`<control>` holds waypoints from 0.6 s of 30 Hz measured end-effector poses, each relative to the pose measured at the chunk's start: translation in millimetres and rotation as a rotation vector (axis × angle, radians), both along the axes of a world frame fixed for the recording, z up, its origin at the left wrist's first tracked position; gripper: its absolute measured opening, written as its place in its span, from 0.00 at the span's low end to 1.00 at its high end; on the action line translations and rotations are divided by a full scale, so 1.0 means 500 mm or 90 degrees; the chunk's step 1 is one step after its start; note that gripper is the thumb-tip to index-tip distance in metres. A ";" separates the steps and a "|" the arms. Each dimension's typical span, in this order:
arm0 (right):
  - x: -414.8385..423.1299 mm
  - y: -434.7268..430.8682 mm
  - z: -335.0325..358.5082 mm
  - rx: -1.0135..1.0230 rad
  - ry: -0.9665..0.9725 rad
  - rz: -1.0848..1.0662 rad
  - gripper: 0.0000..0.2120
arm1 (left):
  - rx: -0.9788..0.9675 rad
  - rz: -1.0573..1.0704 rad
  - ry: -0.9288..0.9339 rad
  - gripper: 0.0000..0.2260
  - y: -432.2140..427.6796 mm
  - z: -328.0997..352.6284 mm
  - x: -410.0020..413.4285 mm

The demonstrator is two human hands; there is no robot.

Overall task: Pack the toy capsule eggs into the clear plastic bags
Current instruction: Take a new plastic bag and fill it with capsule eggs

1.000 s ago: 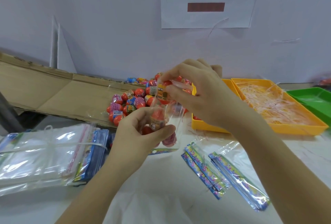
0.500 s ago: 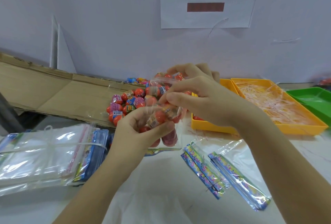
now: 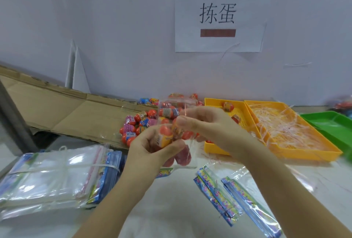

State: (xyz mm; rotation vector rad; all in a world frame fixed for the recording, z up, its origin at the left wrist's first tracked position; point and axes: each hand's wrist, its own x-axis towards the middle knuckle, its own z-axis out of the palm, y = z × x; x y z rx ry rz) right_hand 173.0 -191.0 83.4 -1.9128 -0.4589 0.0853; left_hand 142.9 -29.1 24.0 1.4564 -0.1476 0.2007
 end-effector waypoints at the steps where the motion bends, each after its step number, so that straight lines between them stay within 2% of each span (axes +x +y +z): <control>1: -0.004 0.002 -0.015 0.023 0.022 -0.012 0.15 | 0.012 -0.017 0.004 0.16 0.002 -0.001 0.000; 3: -0.011 0.003 -0.043 0.130 0.063 -0.061 0.05 | 0.036 -0.055 0.011 0.18 0.004 -0.004 0.000; 5: -0.023 0.001 -0.066 0.202 0.067 -0.090 0.06 | 0.061 -0.081 0.034 0.19 0.001 -0.008 -0.003; 9: -0.045 0.000 -0.087 0.137 -0.049 -0.160 0.06 | 0.091 -0.115 0.066 0.17 -0.013 -0.009 -0.011; 11: -0.055 0.005 -0.083 0.178 -0.054 -0.152 0.03 | 0.076 -0.083 0.088 0.16 -0.017 -0.005 -0.013; 14: -0.063 0.006 -0.079 0.227 0.009 -0.084 0.25 | 0.017 -0.059 0.099 0.16 -0.012 -0.003 -0.011; 15: -0.063 0.003 -0.082 0.203 0.002 -0.073 0.27 | 0.009 -0.061 0.097 0.15 -0.010 -0.004 -0.011; 18: -0.057 -0.003 -0.094 0.177 -0.030 -0.061 0.13 | 0.012 -0.053 0.094 0.10 -0.012 -0.010 -0.008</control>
